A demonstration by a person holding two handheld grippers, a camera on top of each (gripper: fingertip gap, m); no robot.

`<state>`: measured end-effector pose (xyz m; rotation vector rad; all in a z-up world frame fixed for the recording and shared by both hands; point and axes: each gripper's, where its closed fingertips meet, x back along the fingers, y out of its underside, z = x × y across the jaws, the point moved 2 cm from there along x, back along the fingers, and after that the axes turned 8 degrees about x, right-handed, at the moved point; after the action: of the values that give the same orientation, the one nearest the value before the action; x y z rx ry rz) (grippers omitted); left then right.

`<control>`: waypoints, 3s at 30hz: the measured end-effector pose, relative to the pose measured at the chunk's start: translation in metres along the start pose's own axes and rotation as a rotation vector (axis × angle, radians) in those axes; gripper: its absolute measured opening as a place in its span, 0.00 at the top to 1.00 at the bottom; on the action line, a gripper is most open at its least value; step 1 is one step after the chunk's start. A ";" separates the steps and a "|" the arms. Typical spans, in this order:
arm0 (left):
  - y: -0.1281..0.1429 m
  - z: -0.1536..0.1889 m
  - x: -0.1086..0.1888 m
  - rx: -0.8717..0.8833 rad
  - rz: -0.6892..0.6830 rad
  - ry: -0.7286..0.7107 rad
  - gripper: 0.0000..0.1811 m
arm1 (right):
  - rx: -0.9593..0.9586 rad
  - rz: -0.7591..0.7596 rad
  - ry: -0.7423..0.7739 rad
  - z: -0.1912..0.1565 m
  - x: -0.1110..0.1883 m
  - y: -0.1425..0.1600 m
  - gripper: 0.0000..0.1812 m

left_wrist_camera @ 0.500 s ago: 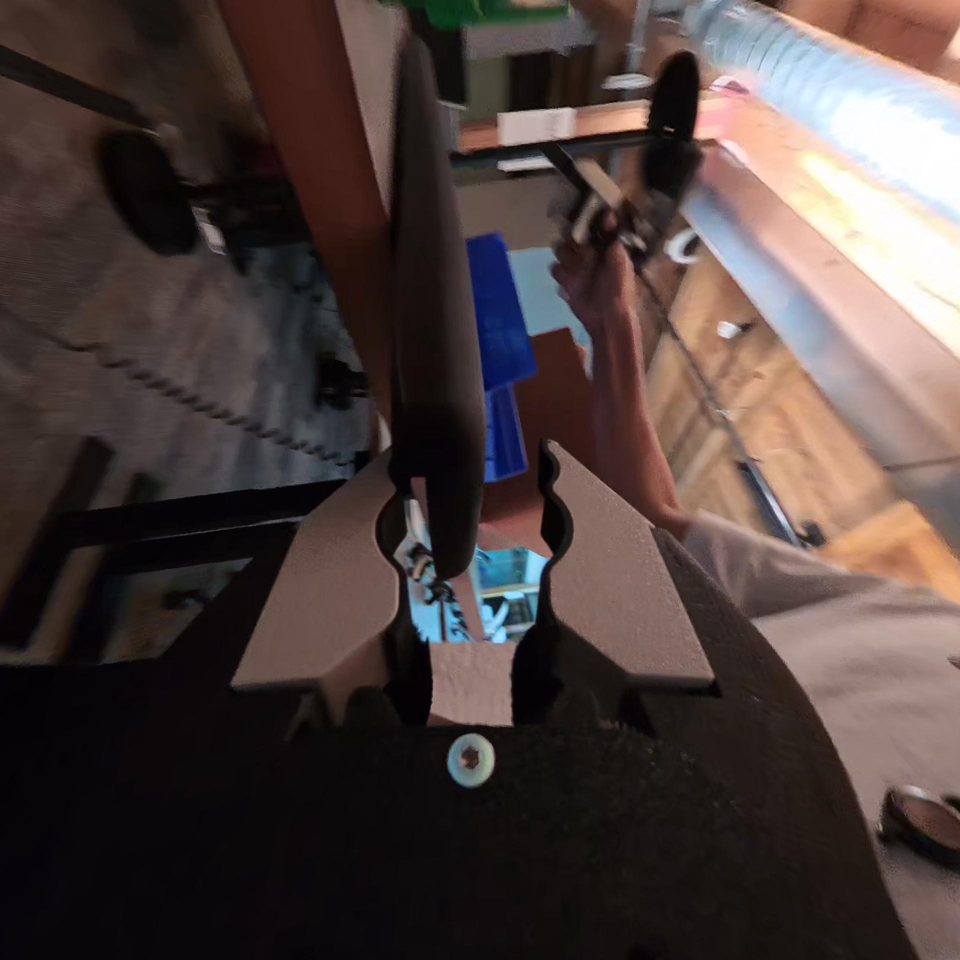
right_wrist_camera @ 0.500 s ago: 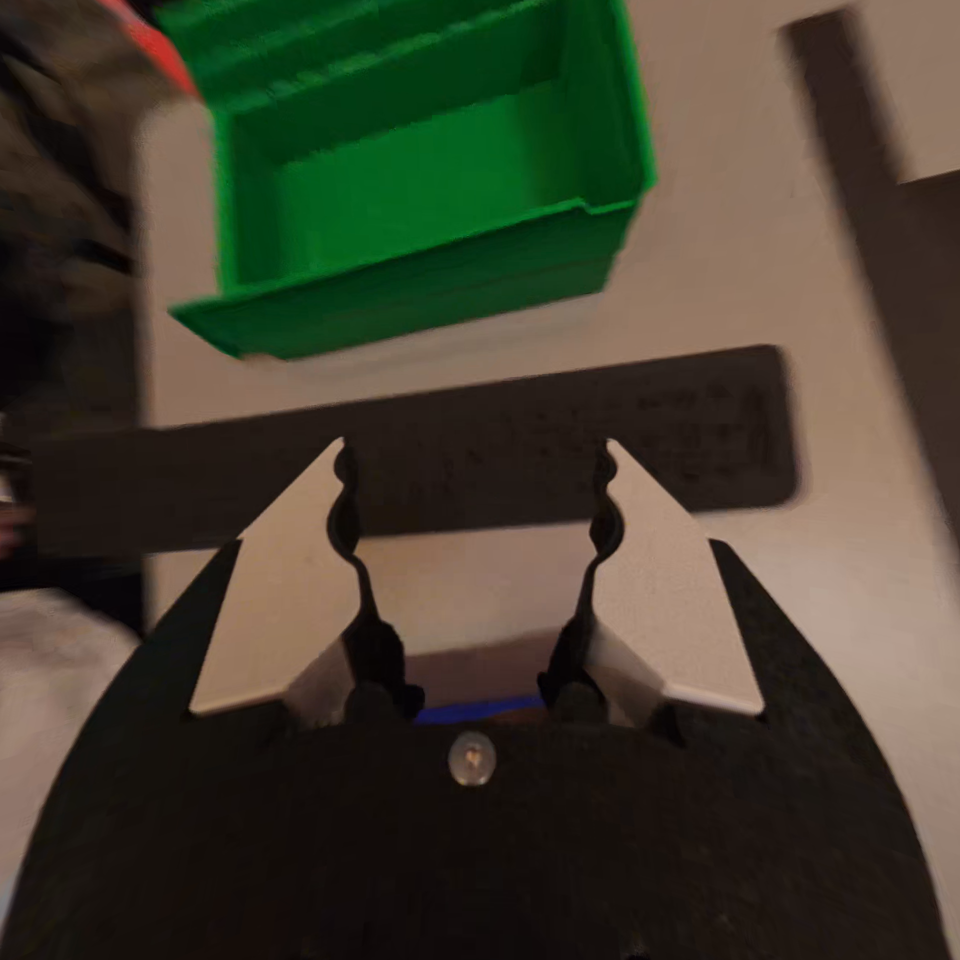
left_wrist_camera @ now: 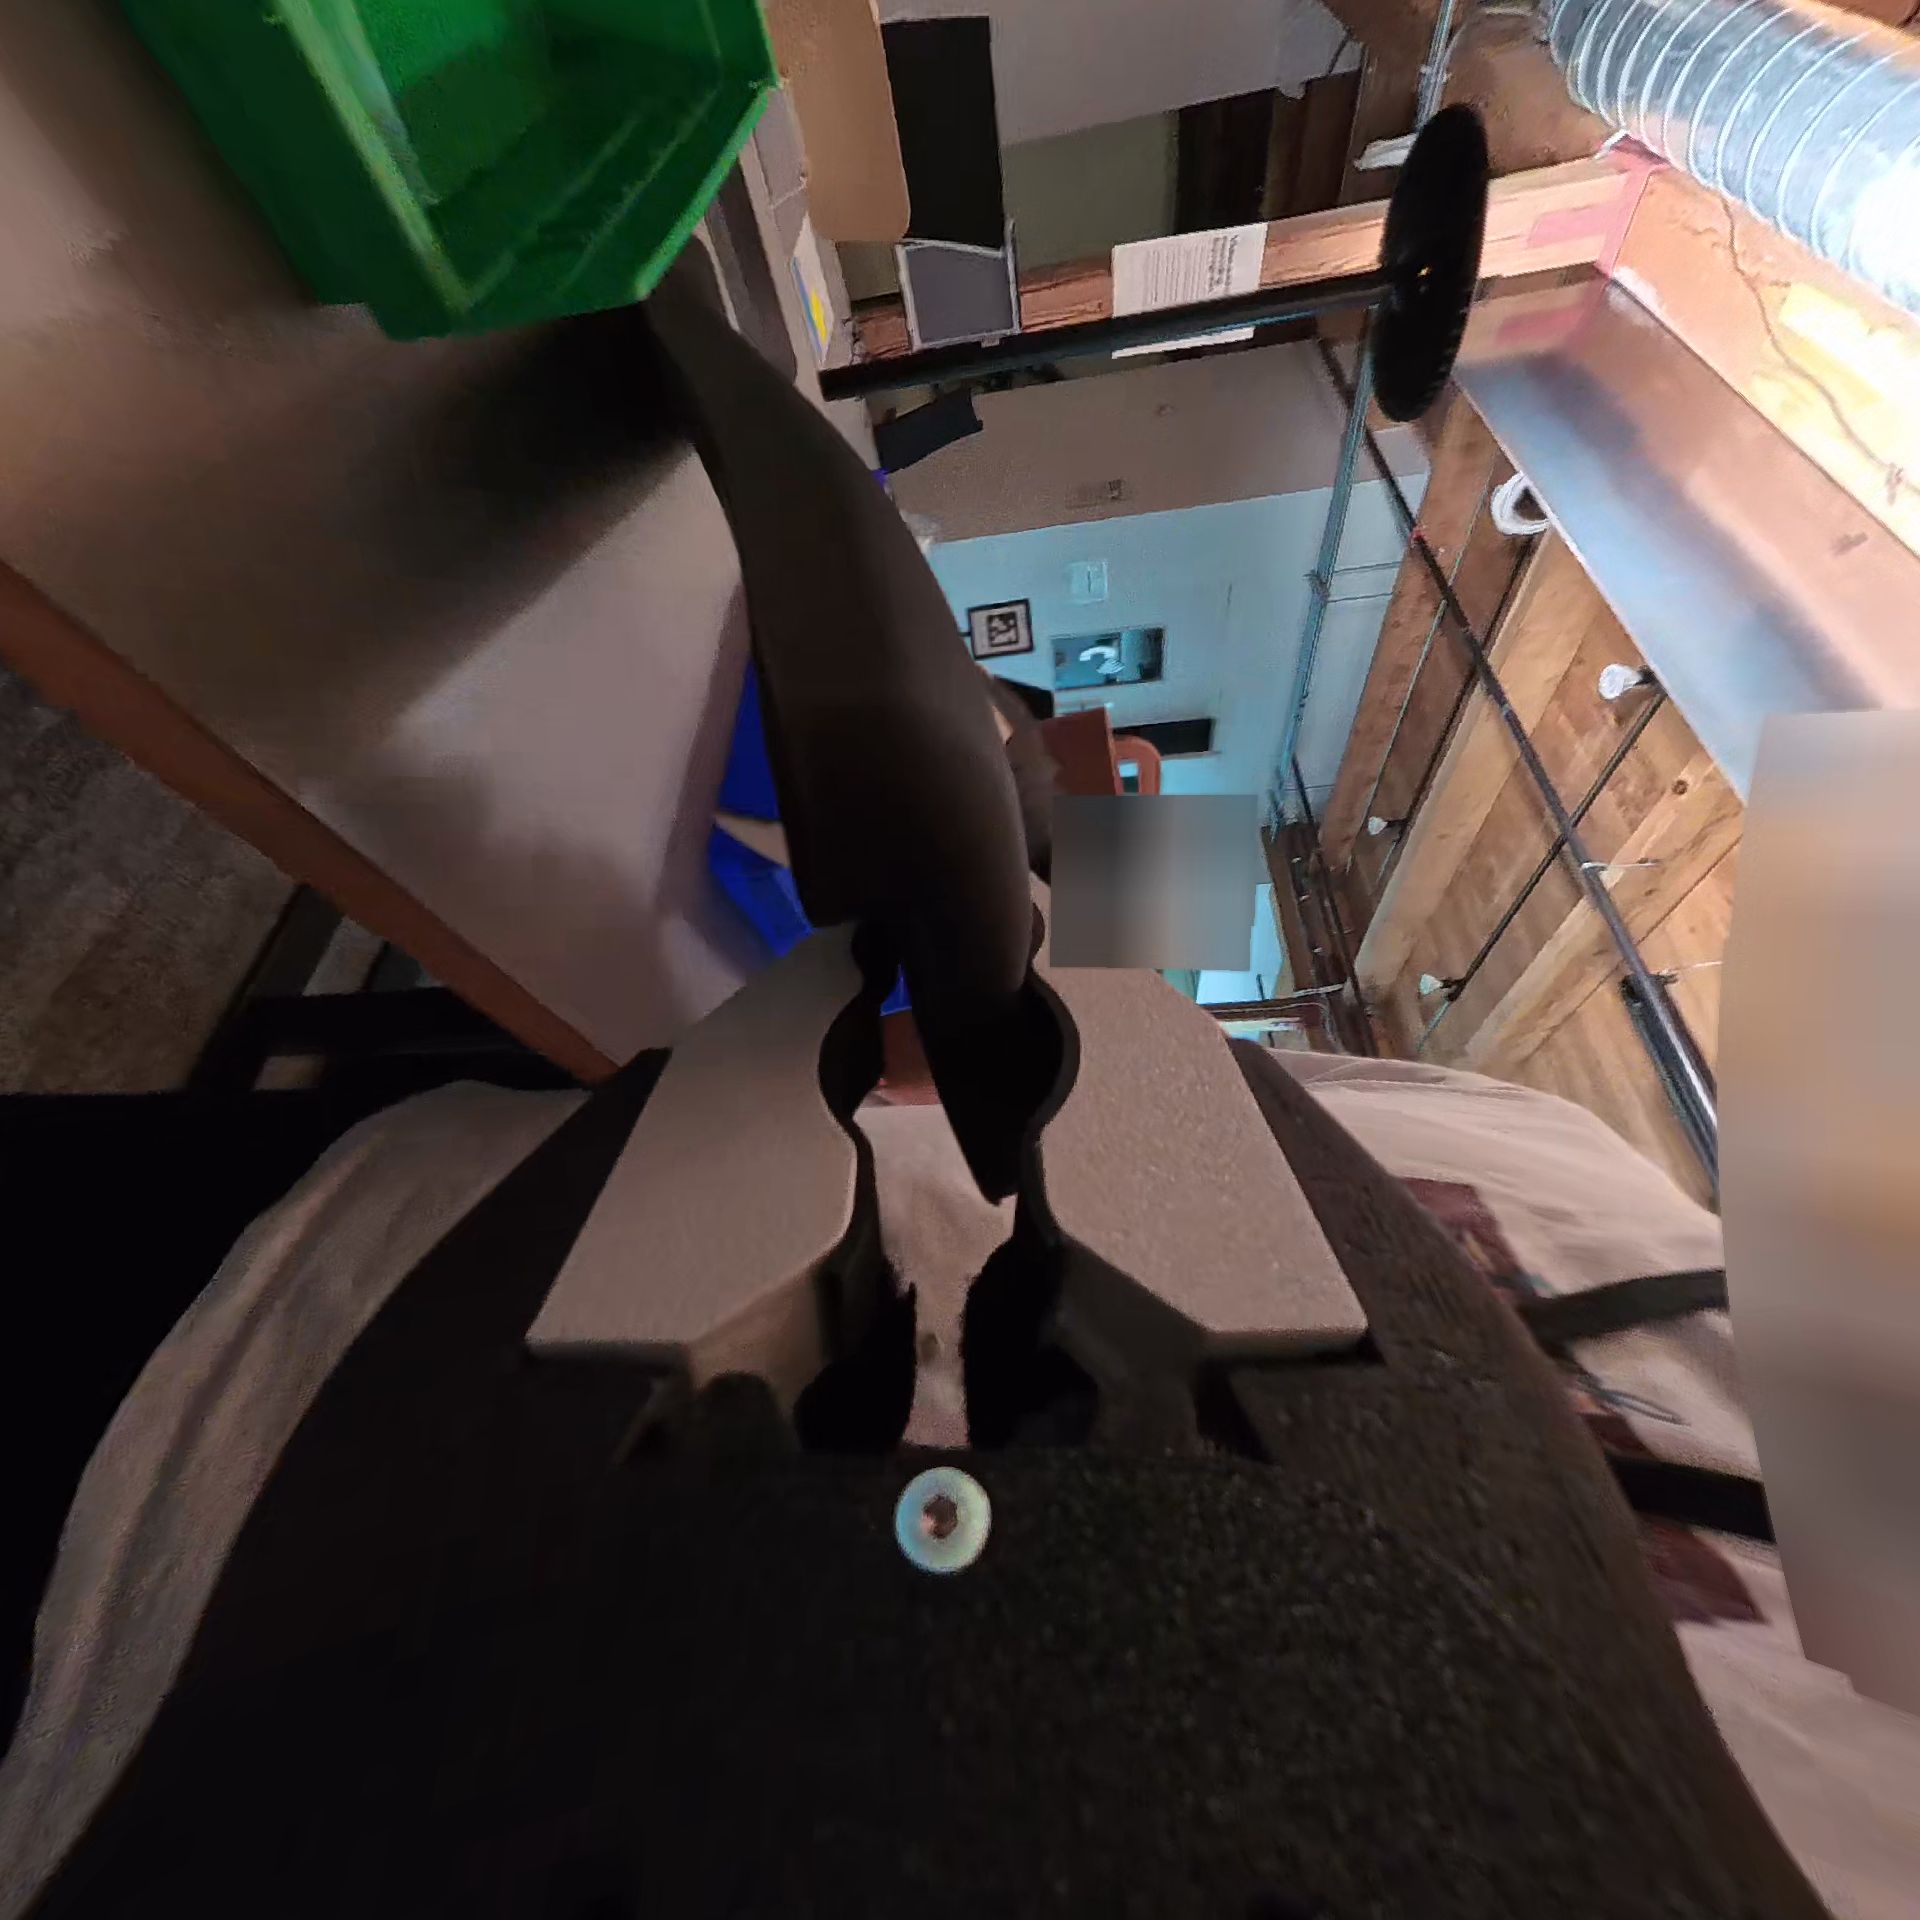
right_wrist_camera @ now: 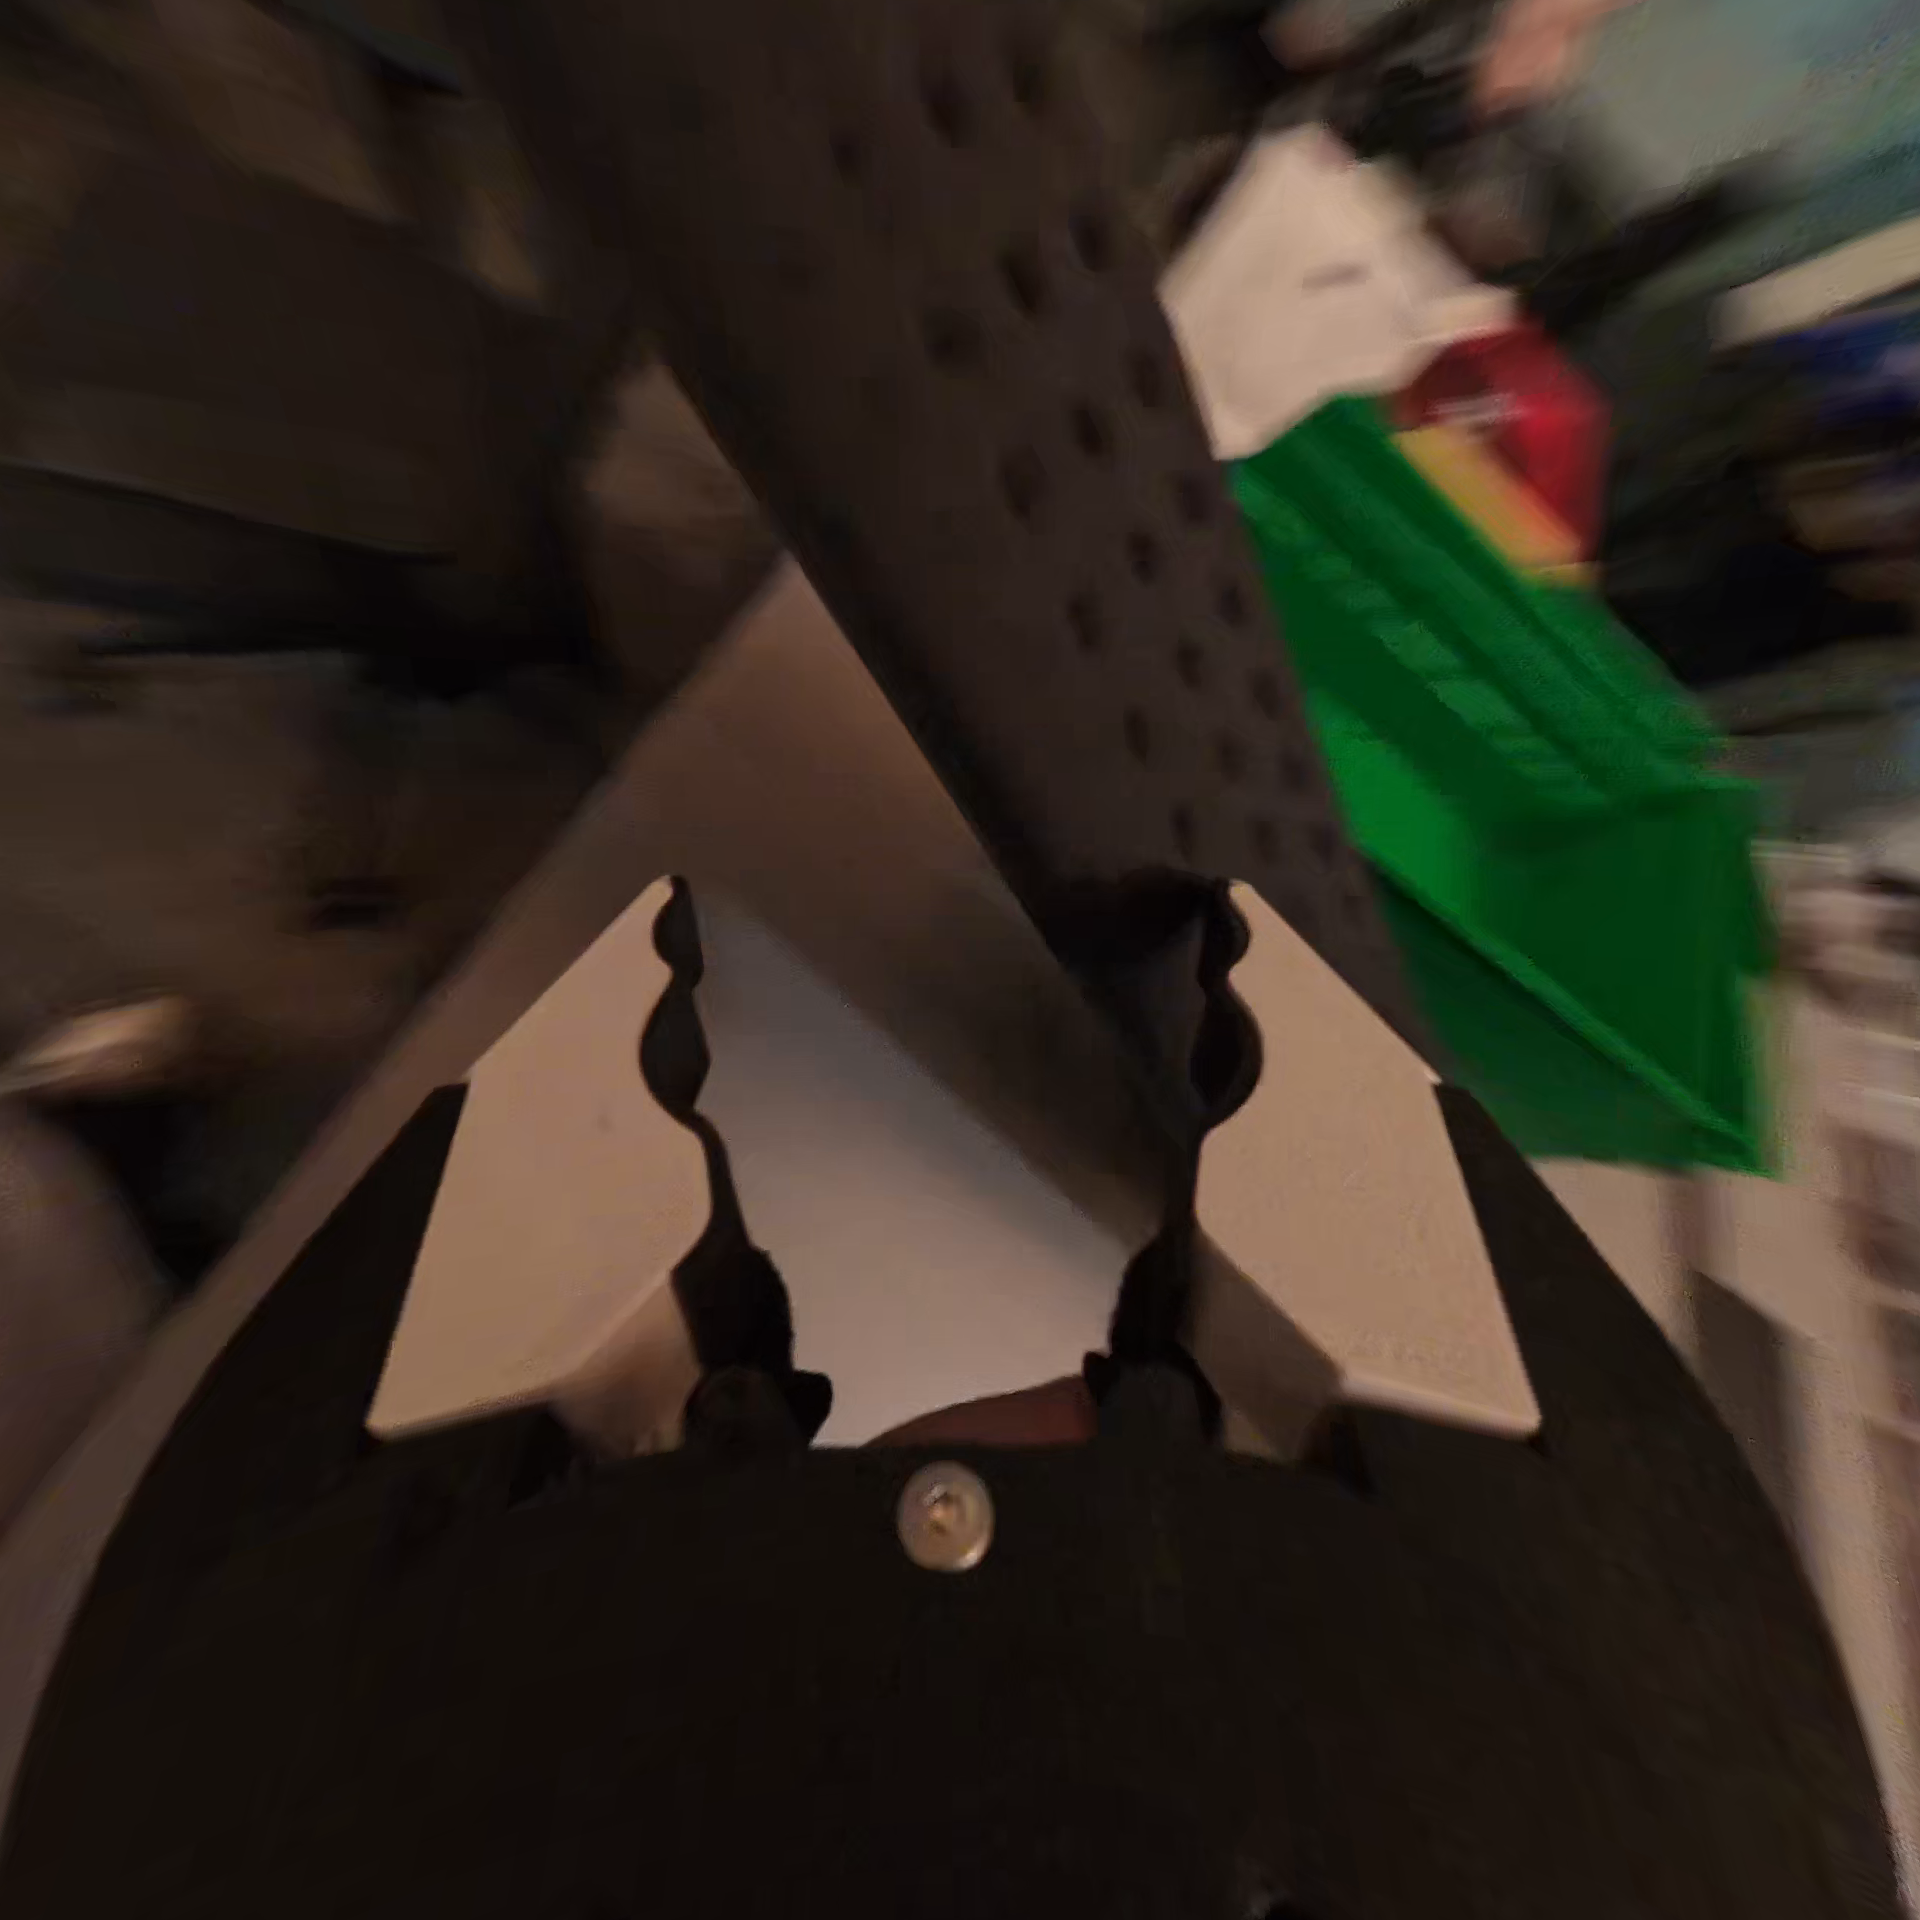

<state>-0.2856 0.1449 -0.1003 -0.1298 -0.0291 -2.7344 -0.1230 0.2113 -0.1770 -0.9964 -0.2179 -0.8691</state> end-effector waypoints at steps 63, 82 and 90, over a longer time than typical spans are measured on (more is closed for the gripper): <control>0.437 0.281 0.740 -0.288 1.501 0.020 0.88 | 1.301 1.165 0.133 -0.254 -0.016 -0.995 0.88; 0.668 0.146 0.748 -0.210 2.097 -0.178 0.88 | 1.350 1.682 -0.128 -0.633 0.028 -1.028 0.88; 0.803 -0.045 0.864 -0.008 2.205 -0.085 0.88 | 1.385 1.680 -0.304 -0.931 -0.037 -0.998 0.88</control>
<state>-0.7642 -0.9332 -0.0612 -0.1304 0.0669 -0.5269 -1.0692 -0.7672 -0.0704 0.2330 -0.1127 0.9681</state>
